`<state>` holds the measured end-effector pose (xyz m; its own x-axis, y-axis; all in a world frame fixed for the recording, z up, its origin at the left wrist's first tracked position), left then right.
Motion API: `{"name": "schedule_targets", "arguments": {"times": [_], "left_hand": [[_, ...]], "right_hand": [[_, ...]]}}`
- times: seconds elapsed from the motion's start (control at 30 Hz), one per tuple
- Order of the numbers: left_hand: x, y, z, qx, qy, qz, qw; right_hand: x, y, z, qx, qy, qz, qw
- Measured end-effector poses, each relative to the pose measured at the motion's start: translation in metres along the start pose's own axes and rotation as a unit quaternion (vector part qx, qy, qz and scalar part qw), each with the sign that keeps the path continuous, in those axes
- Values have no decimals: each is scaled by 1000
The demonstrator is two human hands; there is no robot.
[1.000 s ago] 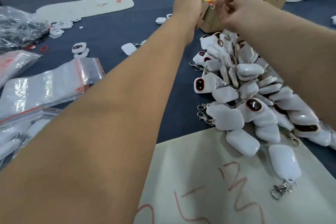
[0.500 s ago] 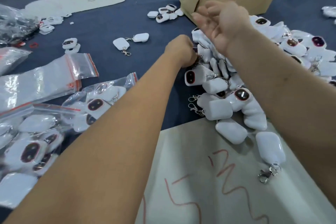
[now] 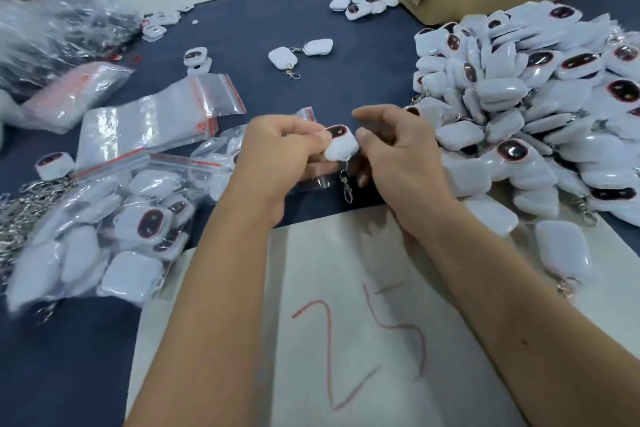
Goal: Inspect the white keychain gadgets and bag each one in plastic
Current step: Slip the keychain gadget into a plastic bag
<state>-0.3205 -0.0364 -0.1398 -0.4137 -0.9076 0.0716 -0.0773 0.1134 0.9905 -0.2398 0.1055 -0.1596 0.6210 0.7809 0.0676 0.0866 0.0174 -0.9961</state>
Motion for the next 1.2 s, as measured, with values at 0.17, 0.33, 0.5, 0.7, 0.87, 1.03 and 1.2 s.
{"name": "schedule_targets", "arguments": {"times": [0.17,0.33,0.5,0.7,0.87,1.03,1.2], "left_hand": [[8,-8,-7,0,-43,-55,998],[11,-6,-10,-24,-52,-60,997],[10,-6,-11,-33,-57,-72,995],[9,-8,-8,-21,-41,-57,997],[8,-10,-6,-18,-43,-65,997],[8,-10,-6,-25,-32,-68,997],[7,-8,-7,-71,-26,-51,996]], "right_hand": [[-7,-6,-4,11,-109,-2,994],[-7,-8,-5,31,-121,15,992],[-7,-7,-4,29,-126,38,991],[-6,-4,-3,24,-114,37,993],[-7,-3,-2,25,-118,38,992],[-7,-3,-2,35,-115,34,992],[-4,-6,-2,69,-92,17,993]]}}
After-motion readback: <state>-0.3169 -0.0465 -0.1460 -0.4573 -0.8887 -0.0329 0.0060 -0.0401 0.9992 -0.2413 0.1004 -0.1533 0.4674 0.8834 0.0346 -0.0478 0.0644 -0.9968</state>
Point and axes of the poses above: each hand's wrist, its own z-axis towards the middle knuckle, its own x-axis out of the back of the hand, y = z × x, the point moved 6 cm from there along z, towards the middle knuckle, and after that the axes turned 5 degrees about -x, right-handed, at the moved point
